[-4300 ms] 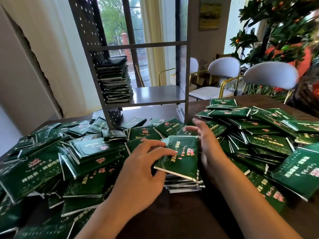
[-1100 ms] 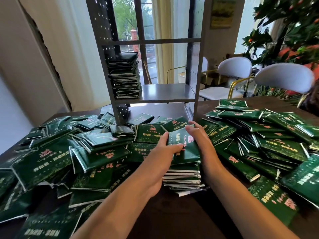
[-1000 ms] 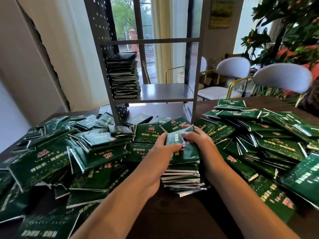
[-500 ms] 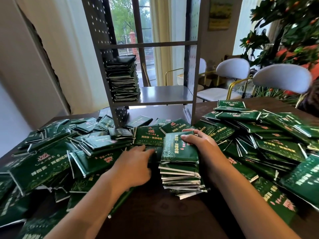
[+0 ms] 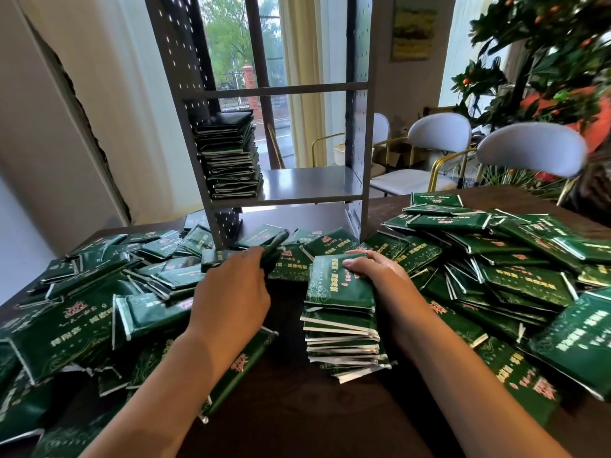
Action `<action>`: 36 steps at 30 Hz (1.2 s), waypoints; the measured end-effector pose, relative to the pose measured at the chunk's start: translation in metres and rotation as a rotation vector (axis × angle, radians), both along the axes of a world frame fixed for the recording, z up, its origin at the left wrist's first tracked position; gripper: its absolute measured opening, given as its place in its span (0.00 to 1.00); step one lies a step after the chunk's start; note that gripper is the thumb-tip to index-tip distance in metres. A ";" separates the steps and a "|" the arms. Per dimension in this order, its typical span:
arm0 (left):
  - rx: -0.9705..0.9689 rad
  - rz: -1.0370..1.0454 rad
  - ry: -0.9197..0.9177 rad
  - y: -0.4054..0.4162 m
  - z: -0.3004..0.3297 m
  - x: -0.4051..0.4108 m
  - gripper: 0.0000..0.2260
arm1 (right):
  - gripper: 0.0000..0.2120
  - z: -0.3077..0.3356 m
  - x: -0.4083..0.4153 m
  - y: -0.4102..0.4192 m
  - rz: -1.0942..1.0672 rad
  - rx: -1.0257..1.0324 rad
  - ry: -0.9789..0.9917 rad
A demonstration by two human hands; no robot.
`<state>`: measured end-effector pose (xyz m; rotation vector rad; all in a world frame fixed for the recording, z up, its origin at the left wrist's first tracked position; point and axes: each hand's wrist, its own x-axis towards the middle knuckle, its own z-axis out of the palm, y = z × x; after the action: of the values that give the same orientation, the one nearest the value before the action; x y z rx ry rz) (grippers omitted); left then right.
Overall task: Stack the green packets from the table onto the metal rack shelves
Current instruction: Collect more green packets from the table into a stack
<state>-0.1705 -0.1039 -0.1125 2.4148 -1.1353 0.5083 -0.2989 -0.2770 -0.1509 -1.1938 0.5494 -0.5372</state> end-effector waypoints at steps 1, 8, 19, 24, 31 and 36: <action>-0.056 -0.023 0.052 0.001 0.004 -0.003 0.09 | 0.22 0.000 0.000 0.001 0.004 -0.023 0.005; -0.393 -0.323 0.528 -0.002 0.027 -0.028 0.15 | 0.40 -0.003 0.004 0.000 -0.025 -0.135 0.053; -0.768 -0.356 1.324 -0.020 0.001 -0.028 0.17 | 0.21 0.002 0.009 0.003 -0.063 -0.013 0.079; -0.711 -0.267 1.265 -0.026 -0.001 -0.029 0.08 | 0.17 0.002 0.003 0.002 -0.020 -0.021 0.080; -0.458 -0.367 1.033 -0.023 0.013 -0.038 0.27 | 0.24 0.004 0.008 0.005 -0.088 0.000 0.111; -0.378 -0.421 1.120 -0.019 0.020 -0.041 0.49 | 0.23 0.000 0.009 0.003 -0.066 0.002 0.128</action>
<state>-0.2110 -0.1228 -0.0924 1.5966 -0.8403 -0.6476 -0.2900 -0.2741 -0.1505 -1.2169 0.7005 -0.5177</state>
